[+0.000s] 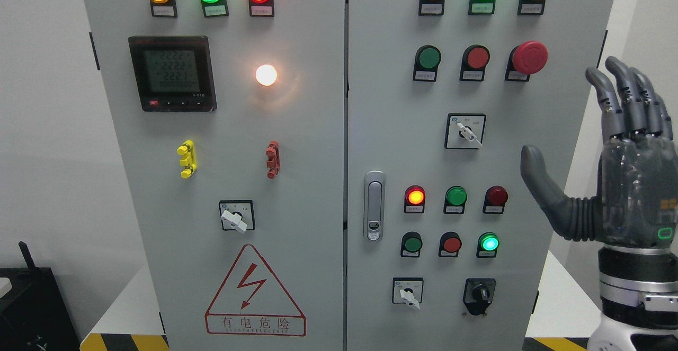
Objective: Rotate and turn off gray switch
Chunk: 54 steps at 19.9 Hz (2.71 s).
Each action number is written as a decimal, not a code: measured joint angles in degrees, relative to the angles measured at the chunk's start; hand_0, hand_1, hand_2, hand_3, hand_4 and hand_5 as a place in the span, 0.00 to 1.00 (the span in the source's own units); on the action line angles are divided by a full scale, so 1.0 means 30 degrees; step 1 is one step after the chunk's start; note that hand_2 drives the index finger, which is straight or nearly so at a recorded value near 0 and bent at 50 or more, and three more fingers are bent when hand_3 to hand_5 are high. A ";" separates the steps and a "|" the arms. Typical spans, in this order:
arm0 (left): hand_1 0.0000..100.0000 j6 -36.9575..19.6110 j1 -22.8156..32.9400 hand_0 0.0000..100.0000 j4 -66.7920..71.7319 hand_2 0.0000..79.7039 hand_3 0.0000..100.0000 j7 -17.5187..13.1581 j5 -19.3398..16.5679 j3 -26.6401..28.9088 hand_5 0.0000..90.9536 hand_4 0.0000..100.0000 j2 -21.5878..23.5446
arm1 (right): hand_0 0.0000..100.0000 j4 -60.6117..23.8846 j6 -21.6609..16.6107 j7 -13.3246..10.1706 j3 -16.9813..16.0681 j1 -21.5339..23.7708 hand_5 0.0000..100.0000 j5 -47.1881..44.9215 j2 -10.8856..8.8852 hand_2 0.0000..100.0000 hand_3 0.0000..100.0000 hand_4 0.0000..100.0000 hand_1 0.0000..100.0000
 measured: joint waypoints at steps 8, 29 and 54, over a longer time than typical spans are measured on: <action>0.39 0.0000 0.0000 0.12 -0.0001 0.00 0.00 0.0000 0.0000 0.0000 0.00 0.00 0.0000 | 0.33 -0.0013 -0.0143 -0.0422 0.0036 -0.0022 0.00 -0.0021 0.0084 0.00 0.09 0.00 0.16; 0.39 0.0000 0.0000 0.12 -0.0001 0.00 0.00 0.0000 0.0000 0.0000 0.00 0.00 0.0000 | 0.19 -0.0011 -0.0107 -0.0865 0.0148 0.0301 0.66 -0.0032 0.0207 0.35 0.59 0.58 0.25; 0.39 0.0000 0.0000 0.12 0.0002 0.00 0.00 0.0000 0.0000 0.0000 0.00 0.00 0.0000 | 0.00 0.1910 0.5637 -0.0691 0.2549 0.0267 0.78 0.0185 0.0363 0.57 0.72 0.68 0.18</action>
